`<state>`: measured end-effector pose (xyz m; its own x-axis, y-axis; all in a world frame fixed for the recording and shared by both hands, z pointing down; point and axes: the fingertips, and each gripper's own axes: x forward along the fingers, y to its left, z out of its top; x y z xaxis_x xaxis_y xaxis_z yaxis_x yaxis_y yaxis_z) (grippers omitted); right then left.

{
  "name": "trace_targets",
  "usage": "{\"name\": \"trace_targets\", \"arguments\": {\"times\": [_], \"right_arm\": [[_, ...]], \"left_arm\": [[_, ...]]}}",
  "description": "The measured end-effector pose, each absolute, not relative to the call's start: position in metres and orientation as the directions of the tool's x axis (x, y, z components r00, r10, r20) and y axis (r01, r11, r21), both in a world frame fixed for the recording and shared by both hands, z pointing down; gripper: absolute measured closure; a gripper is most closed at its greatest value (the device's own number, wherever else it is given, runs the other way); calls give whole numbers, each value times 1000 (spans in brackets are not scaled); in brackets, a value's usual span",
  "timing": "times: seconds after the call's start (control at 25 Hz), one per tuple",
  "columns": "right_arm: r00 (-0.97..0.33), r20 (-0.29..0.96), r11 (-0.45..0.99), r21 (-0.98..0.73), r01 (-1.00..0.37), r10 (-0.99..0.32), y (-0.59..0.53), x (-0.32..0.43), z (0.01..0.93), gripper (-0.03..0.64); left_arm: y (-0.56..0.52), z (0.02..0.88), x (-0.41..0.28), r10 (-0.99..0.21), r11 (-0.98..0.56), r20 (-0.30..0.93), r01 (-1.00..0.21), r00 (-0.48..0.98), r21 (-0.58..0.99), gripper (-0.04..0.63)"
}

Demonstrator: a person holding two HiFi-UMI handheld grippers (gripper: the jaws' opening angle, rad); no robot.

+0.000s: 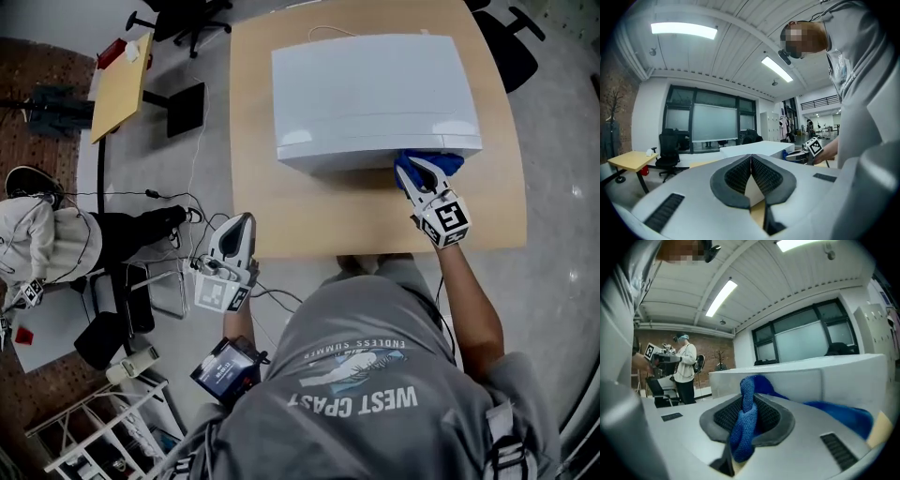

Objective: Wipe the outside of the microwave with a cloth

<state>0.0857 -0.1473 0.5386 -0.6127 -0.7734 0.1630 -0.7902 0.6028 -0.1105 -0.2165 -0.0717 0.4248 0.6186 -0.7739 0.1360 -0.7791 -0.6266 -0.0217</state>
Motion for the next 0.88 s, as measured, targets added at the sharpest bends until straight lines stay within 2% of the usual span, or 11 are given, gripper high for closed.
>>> {"name": "trace_targets", "arguments": {"times": [0.32,0.88], "right_arm": [[-748,209,767,18,-642,-631,-152,-31,542,541],[-820,285,865,79,-496,-496,-149,-143,564,541]], "left_arm": [[-39,432,-280,-826,-553,134,-833,548,-3,572],[-13,450,-355,-877,-461,130,-886,462,40,572]]}}
